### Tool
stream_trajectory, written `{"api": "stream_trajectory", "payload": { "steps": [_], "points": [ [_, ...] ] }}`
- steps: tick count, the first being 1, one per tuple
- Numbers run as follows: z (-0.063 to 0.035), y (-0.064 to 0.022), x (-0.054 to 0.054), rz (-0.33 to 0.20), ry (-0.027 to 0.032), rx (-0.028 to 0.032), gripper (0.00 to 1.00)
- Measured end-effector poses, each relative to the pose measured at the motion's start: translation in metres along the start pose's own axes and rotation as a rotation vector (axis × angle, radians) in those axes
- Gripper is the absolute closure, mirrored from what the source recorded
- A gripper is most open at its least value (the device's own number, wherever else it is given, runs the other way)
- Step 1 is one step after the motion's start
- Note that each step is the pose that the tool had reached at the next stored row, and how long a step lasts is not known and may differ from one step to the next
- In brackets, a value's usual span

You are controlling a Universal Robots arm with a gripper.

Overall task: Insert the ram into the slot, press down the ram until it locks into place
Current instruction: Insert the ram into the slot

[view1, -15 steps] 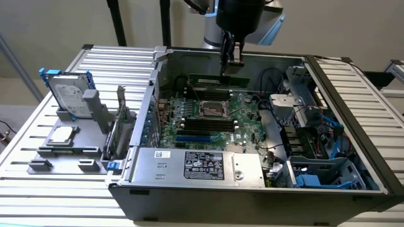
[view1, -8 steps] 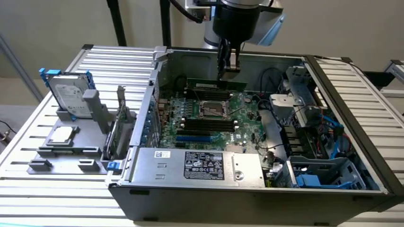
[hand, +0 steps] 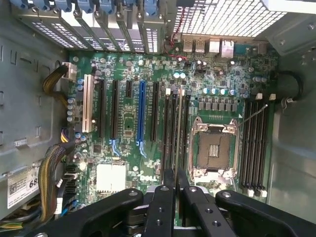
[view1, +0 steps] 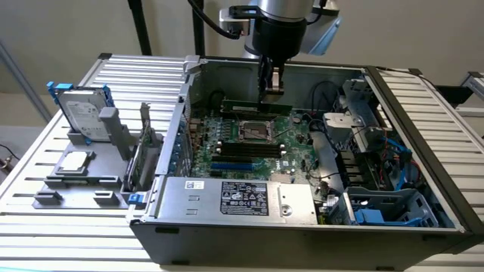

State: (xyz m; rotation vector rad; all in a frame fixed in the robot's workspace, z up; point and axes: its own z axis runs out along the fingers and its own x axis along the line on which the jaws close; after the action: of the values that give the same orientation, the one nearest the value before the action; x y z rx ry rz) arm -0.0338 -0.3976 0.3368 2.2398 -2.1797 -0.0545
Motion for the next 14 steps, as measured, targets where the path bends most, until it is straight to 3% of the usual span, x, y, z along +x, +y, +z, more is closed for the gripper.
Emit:
{"api": "stream_trajectory", "payload": {
  "steps": [14],
  "points": [
    [0.0255,-0.0006,0.003,0.0,0.0,0.0,0.87]
  ]
}}
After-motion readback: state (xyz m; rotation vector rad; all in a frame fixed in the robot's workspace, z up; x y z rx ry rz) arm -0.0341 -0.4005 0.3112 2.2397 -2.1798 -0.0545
